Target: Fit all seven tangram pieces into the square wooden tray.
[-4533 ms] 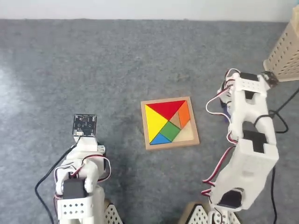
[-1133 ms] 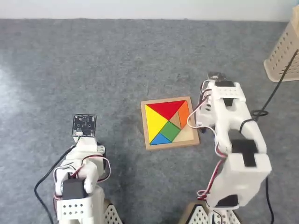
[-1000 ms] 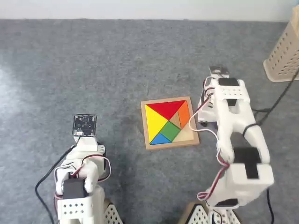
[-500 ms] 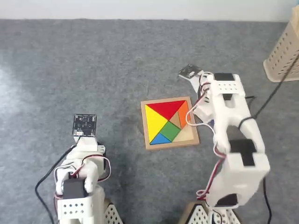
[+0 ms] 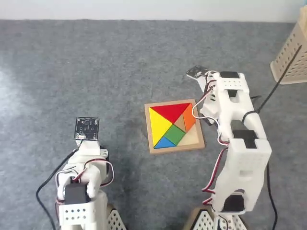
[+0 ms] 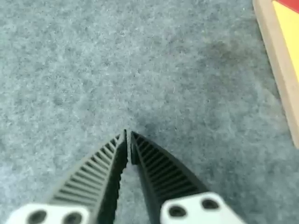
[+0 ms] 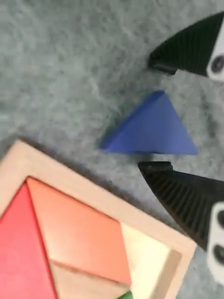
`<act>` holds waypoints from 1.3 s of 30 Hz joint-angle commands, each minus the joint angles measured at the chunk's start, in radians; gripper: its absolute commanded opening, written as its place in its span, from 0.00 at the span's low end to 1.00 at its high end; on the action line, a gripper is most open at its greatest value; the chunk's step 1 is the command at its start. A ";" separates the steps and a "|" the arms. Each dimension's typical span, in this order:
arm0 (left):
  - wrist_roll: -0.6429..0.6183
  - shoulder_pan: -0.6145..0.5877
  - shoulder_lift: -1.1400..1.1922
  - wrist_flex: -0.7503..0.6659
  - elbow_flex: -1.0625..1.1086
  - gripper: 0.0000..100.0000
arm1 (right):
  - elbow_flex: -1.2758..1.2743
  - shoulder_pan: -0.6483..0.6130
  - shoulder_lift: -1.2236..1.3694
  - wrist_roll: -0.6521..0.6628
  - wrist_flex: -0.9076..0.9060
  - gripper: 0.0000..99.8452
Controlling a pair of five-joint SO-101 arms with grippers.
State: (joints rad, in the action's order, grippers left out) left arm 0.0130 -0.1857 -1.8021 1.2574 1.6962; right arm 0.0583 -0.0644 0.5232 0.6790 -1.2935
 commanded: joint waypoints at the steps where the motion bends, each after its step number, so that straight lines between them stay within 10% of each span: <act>1: -0.008 0.006 -0.015 0.003 -0.012 0.01 | 0.040 0.007 -0.002 0.014 0.022 0.21; 12: -0.008 0.006 -0.015 0.003 -0.012 0.01 | 0.040 0.008 -0.008 -0.006 -0.016 0.16; 19: -0.008 0.006 -0.015 0.003 -0.012 0.01 | 0.109 0.007 -0.074 -0.247 -0.163 0.11; 39: -0.008 0.006 -0.015 0.003 -0.012 0.01 | -0.106 0.015 -0.183 -0.499 -0.053 0.24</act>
State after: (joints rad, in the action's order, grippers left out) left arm 0.0130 -0.1857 -1.8021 1.2574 1.6962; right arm -0.0092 -0.0476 0.4419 0.1972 -1.4177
